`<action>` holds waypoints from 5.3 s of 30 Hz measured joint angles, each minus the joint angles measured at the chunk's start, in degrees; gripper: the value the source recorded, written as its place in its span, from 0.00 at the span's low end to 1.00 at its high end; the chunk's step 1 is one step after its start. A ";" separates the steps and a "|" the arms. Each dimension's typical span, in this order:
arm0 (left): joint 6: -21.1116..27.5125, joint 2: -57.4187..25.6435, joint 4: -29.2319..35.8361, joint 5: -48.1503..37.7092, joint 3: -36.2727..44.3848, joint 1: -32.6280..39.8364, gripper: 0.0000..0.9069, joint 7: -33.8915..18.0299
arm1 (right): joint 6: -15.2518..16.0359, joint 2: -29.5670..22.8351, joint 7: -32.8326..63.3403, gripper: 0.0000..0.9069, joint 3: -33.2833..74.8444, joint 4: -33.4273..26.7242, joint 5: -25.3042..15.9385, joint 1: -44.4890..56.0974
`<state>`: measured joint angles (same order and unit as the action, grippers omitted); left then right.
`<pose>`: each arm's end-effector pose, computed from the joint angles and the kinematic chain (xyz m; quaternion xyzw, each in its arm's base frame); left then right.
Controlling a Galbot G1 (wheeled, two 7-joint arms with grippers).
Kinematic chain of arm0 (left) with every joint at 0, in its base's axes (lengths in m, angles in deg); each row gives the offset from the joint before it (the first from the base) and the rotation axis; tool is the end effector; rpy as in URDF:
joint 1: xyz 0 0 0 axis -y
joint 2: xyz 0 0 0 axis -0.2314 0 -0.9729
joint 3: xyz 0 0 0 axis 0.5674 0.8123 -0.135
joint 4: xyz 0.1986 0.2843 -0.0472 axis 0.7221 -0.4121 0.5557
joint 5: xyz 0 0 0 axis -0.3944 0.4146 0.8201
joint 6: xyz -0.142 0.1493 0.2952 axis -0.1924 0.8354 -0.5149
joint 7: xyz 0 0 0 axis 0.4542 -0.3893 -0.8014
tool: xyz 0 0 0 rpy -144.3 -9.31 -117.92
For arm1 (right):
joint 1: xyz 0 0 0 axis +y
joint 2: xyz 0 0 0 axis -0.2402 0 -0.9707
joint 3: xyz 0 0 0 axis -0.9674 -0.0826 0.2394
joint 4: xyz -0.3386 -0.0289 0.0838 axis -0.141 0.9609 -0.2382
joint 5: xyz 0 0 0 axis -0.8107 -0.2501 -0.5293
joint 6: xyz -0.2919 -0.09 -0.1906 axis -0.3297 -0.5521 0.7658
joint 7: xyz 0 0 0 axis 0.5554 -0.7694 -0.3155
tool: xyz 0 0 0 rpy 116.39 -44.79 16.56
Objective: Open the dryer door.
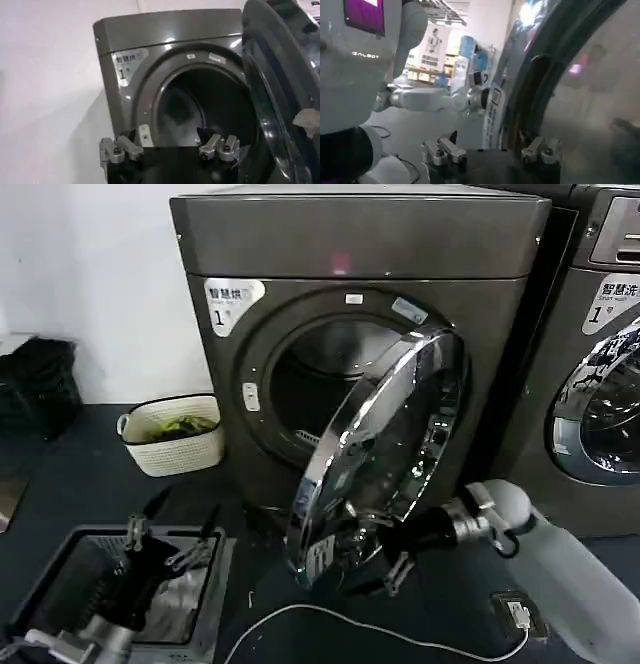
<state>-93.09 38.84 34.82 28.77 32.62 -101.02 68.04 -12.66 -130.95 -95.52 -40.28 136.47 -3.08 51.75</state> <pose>0.2125 0.1001 -0.2313 0.1730 0.9680 0.1059 0.1476 0.4460 -0.1397 -0.1933 -0.7654 0.6326 -0.0903 0.0759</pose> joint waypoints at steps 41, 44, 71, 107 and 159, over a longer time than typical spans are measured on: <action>-2.15 -7.24 -15.74 -5.02 33.43 25.53 1.00 1.99 | -7.88 -23.93 52.01 1.00 92.54 11.14 -25.45 58.36; -2.19 -6.61 -16.97 -5.05 35.43 27.57 1.00 1.98 | -1.56 -26.44 62.15 1.00 97.97 11.25 -27.26 58.42; -2.62 5.60 -32.82 -4.48 54.01 46.59 1.00 1.80 | 4.40 -30.68 92.45 1.00 114.27 5.00 -36.31 59.87; -3.03 17.67 -53.80 -1.52 62.07 60.36 1.00 2.73 | 3.36 -27.85 94.16 1.00 126.36 -3.07 -32.60 65.52; -8.47 -33.57 -10.84 12.95 39.80 26.80 1.00 5.66 | -6.75 -24.43 90.60 1.00 118.89 -9.40 -27.78 62.00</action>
<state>-101.56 5.27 23.98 41.73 72.42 -74.22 73.70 -19.40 -155.38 -4.92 78.61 127.06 -30.86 113.75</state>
